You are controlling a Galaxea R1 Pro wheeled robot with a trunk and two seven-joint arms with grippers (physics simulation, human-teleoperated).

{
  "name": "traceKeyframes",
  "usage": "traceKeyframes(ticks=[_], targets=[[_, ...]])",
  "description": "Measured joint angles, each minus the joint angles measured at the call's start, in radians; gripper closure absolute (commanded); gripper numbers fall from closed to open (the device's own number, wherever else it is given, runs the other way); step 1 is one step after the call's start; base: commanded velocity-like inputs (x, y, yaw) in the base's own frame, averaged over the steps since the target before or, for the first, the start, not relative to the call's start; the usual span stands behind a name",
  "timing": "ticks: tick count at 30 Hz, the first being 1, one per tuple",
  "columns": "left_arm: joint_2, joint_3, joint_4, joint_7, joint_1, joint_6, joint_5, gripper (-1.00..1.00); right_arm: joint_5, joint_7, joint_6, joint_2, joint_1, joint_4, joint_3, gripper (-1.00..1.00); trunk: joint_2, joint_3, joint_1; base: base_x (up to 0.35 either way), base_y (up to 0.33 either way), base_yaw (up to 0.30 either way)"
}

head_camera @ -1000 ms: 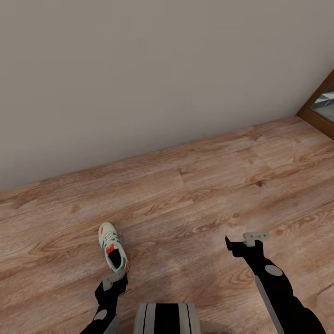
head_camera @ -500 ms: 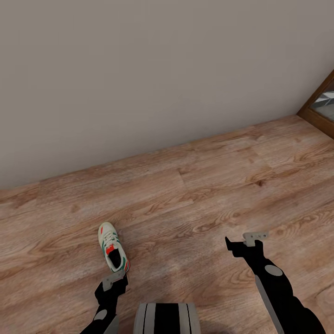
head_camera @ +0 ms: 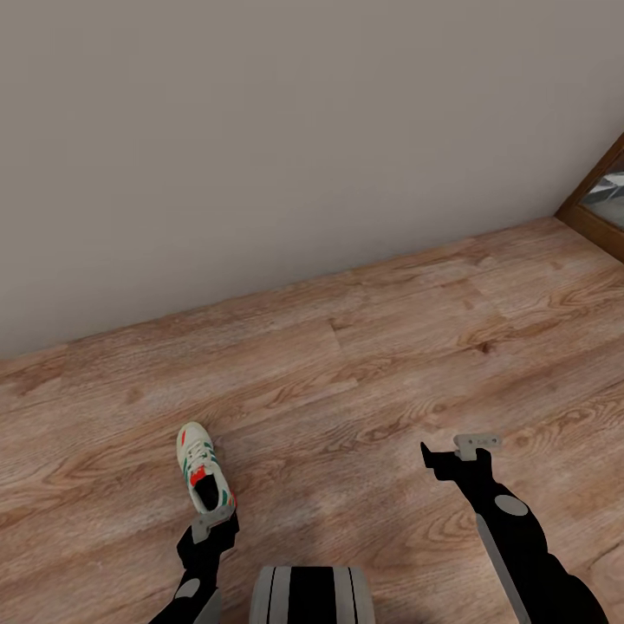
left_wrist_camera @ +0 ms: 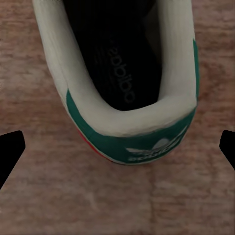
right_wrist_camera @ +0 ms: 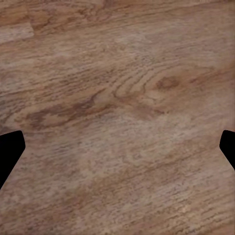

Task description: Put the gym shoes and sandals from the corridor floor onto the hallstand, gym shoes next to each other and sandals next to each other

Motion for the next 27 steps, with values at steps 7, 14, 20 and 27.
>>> traceKeyframes(ticks=[7,14,20,27], targets=[[0.001,0.0,0.0,0.0,0.001,-0.001,0.0,-1.0,0.0,0.0,0.0,0.0,0.0,0.0,0.0,-1.0,0.0,0.0,0.0,0.079,-0.001,0.0],[0.001,0.0,0.0,0.0,0.001,-0.002,0.0,-1.0,0.0,0.0,0.0,0.0,0.0,0.0,0.0,-1.0,0.0,0.0,0.0,0.087,0.0,0.0],[0.003,0.001,0.0,0.0,0.001,-0.002,0.001,-1.0,0.0,0.0,0.0,0.0,0.0,0.0,0.0,-1.0,0.0,0.0,0.0,0.015,0.0,0.0],[0.003,0.0,0.0,-0.002,0.001,-0.003,0.001,1.0,0.0,0.0,0.0,0.0,0.0,0.0,0.0,-1.0,0.0,0.0,0.0,0.002,0.0,0.0]])
